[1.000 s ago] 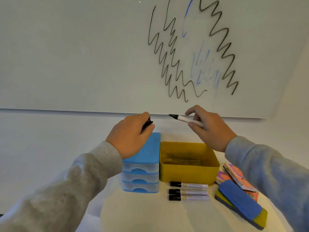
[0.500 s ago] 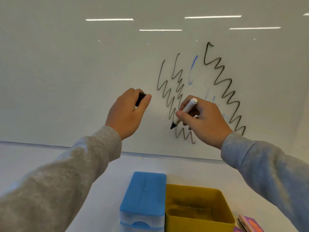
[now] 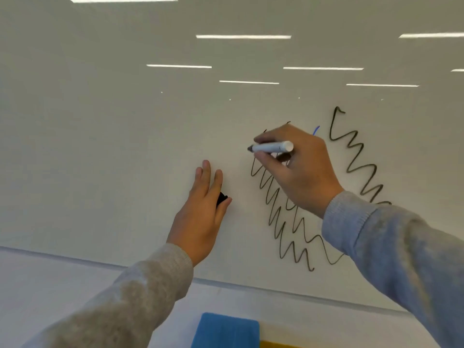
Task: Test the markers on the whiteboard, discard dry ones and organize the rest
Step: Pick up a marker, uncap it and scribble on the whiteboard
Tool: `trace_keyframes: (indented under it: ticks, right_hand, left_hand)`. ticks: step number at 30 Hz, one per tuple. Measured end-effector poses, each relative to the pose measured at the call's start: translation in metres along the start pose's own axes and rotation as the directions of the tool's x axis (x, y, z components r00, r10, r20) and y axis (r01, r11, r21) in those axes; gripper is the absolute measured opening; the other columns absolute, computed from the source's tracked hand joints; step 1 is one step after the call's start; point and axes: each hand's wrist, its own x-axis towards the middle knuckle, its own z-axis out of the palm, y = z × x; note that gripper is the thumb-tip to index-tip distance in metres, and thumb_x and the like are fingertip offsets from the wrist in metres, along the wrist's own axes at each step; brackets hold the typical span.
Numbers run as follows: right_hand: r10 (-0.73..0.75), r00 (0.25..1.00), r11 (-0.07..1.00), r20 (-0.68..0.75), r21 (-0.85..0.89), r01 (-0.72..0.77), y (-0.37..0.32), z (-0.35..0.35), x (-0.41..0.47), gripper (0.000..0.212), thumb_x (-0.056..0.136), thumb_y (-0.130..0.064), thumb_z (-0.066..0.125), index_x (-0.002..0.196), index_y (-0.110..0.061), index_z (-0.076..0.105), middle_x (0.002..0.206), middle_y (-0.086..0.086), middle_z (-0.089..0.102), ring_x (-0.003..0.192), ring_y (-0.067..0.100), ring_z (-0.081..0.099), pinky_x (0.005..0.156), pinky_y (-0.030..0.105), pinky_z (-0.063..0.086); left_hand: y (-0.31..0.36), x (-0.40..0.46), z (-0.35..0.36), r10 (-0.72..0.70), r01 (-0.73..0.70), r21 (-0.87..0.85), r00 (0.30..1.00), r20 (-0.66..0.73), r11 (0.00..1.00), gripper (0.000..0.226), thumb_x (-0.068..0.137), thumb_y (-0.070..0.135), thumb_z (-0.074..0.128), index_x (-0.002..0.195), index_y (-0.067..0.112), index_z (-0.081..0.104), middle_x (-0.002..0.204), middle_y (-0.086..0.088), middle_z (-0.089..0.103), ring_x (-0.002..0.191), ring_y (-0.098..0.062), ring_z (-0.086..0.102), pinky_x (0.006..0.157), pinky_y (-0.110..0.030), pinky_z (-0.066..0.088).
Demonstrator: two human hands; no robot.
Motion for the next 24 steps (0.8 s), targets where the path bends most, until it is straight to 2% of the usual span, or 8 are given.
trace_keyframes:
  ticks: [5,8,11,13,14,19,23,24]
  right_hand:
    - [-0.079,0.997,0.990,0.003,-0.119,0.078,0.017,0.017,0.012,0.017,0.096,-0.023,0.064,0.109,-0.017,0.074,0.104,-0.004,0.068,0.094,0.009,0.062,0.080,0.019,0.049]
    - [-0.119,0.991,0.980,0.057,-0.153,0.126,0.022,0.024,0.000,0.017,0.098,-0.025,0.061,0.110,-0.019,0.071,0.106,-0.005,0.065,0.094,0.011,0.061,0.080,0.032,0.051]
    - [-0.138,0.968,0.975,0.207,-0.142,0.169,0.024,0.030,-0.028,0.019,0.101,-0.030,0.056,0.112,-0.021,0.068,0.107,-0.007,0.062,0.092,0.015,0.061,0.074,0.040,0.052]
    - [-0.179,0.919,0.958,0.351,-0.152,0.245,0.026,0.032,-0.047,0.023,0.103,-0.034,0.051,0.116,-0.023,0.065,0.112,-0.008,0.060,0.094,0.017,0.062,0.072,0.041,0.053]
    - [-0.188,0.906,0.955,0.379,-0.146,0.260,0.028,0.031,-0.053,0.024,0.103,-0.035,0.050,0.117,-0.023,0.065,0.113,-0.009,0.059,0.095,0.017,0.062,0.072,0.041,0.054]
    - [-0.147,0.961,0.967,0.234,-0.169,0.189,0.032,0.018,-0.056,0.021,0.102,-0.030,0.053,0.116,-0.020,0.067,0.111,-0.008,0.061,0.094,0.017,0.063,0.073,0.039,0.054]
    - [-0.175,0.906,0.952,0.385,-0.170,0.256,0.030,0.020,-0.070,0.029,0.103,-0.035,0.048,0.120,-0.020,0.066,0.114,-0.008,0.060,0.094,0.017,0.063,0.072,0.037,0.056]
    - [-0.179,0.909,0.949,0.376,-0.178,0.261,0.031,0.018,-0.069,0.029,0.103,-0.035,0.048,0.120,-0.020,0.066,0.115,-0.008,0.060,0.094,0.018,0.063,0.072,0.037,0.056]
  left_hand:
    - [-0.013,-0.004,0.005,0.090,-0.084,0.162,0.995,-0.031,0.983,0.065,0.105,0.041,0.031,0.159,0.026,-0.003,0.162,0.014,-0.025,0.149,-0.003,-0.018,0.112,-0.023,0.020]
    - [-0.017,-0.006,0.007,0.118,-0.108,0.199,0.992,-0.042,0.974,0.067,0.105,0.041,0.032,0.159,0.023,-0.002,0.164,0.009,-0.022,0.151,-0.007,-0.015,0.112,-0.025,0.026]
    - [-0.018,-0.007,0.008,0.132,-0.119,0.192,0.990,-0.052,0.974,0.067,0.103,0.042,0.032,0.159,0.020,0.003,0.166,0.006,-0.017,0.152,-0.010,-0.011,0.116,-0.031,0.028]
    - [-0.018,-0.007,0.007,0.137,-0.125,0.197,0.989,-0.050,0.972,0.067,0.102,0.043,0.029,0.160,0.020,0.004,0.166,0.006,-0.017,0.152,-0.010,-0.011,0.115,-0.032,0.030]
    - [-0.019,-0.008,0.007,0.138,-0.127,0.207,0.989,-0.043,0.970,0.068,0.102,0.044,0.028,0.160,0.020,0.003,0.165,0.006,-0.018,0.152,-0.010,-0.012,0.115,-0.032,0.031]
    - [-0.018,-0.009,0.003,0.120,-0.115,0.234,0.993,-0.008,0.965,0.069,0.101,0.047,0.025,0.159,0.023,-0.002,0.163,0.011,-0.024,0.151,-0.007,-0.015,0.110,-0.033,0.040]
    - [-0.015,-0.010,0.001,0.104,-0.104,0.231,0.995,0.011,0.967,0.067,0.103,0.044,0.029,0.159,0.025,-0.004,0.162,0.013,-0.026,0.150,-0.005,-0.017,0.110,-0.033,0.040]
    - [-0.014,-0.009,0.000,0.098,-0.098,0.232,0.995,0.010,0.968,0.067,0.103,0.044,0.030,0.159,0.025,-0.004,0.162,0.013,-0.026,0.150,-0.005,-0.017,0.111,-0.034,0.039]
